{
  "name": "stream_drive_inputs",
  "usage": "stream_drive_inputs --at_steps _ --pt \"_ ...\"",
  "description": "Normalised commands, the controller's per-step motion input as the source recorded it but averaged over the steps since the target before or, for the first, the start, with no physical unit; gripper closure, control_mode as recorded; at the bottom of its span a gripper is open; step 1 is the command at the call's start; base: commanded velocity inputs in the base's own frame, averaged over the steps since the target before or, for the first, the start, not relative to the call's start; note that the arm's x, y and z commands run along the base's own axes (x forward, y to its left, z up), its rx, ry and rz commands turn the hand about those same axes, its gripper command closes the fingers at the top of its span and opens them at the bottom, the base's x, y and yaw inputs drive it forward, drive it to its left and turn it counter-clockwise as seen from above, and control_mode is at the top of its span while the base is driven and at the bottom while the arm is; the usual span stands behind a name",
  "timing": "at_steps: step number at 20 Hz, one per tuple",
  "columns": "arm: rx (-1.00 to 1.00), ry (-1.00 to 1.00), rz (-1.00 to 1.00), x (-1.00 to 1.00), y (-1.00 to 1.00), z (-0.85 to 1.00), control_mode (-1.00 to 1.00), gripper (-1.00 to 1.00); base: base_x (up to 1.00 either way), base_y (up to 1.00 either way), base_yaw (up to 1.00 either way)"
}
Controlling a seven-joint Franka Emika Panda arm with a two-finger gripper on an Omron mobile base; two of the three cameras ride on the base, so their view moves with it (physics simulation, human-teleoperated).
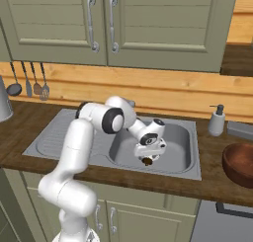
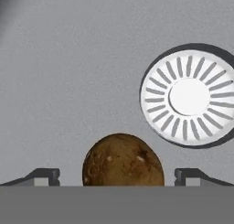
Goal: Pick the mushroom from the sink and place it in the bowl. Then pick the bowl and place it in the microwave. Then close the microwave door and press the start button.
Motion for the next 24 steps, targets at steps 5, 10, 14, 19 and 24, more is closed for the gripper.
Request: stream_drive_inputs --at_steps 5,10,14,19,24 --pt "0.00 0.00 0.04 0.00 -0.03 -0.19 -1.00 -1.00 0.00 0.00 0.00" --pt "0.00 0.00 0.01 -0.08 0.00 -0.10 -1.00 -1.00 0.00 0.00 0.00" --pt "0.00 0.00 0.00 -0.09 0.00 -0.02 -1.00 -1.00 0.00 0.00 0.00" --pt "0.00 0.00 0.01 -0.01 0.00 -0.10 -1.00 -1.00 0.00 0.00 0.00" --pt "0.00 0.00 0.03 -0.01 0.14 -0.27 -1.00 1.00 0.00 0.00 0.00"
